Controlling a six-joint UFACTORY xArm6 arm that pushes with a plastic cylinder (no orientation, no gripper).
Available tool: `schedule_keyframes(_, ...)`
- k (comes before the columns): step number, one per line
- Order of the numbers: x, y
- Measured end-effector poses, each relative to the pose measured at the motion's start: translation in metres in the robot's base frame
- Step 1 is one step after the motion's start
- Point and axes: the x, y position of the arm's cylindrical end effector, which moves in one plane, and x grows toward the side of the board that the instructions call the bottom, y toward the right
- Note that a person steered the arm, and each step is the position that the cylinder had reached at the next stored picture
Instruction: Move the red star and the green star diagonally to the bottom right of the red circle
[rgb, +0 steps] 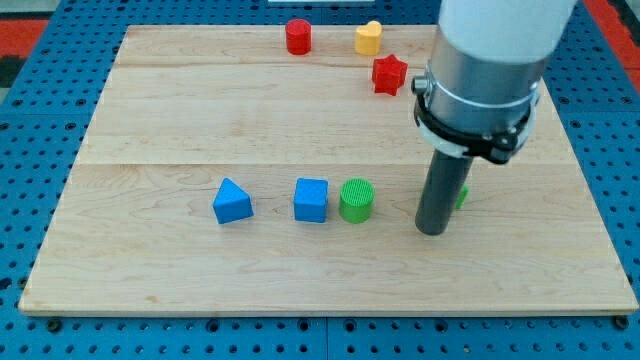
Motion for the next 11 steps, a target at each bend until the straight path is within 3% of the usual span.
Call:
schedule_keyframes(1, -0.014, 0.003)
schedule_keyframes(4, -0.112, -0.024)
schedule_keyframes(6, -0.024, -0.03)
schedule_keyframes(7, 0.0, 0.011)
schedule_keyframes(9, -0.079, 0.028)
schedule_keyframes(10, -0.098, 0.051)
schedule_keyframes(11, -0.067, 0.082)
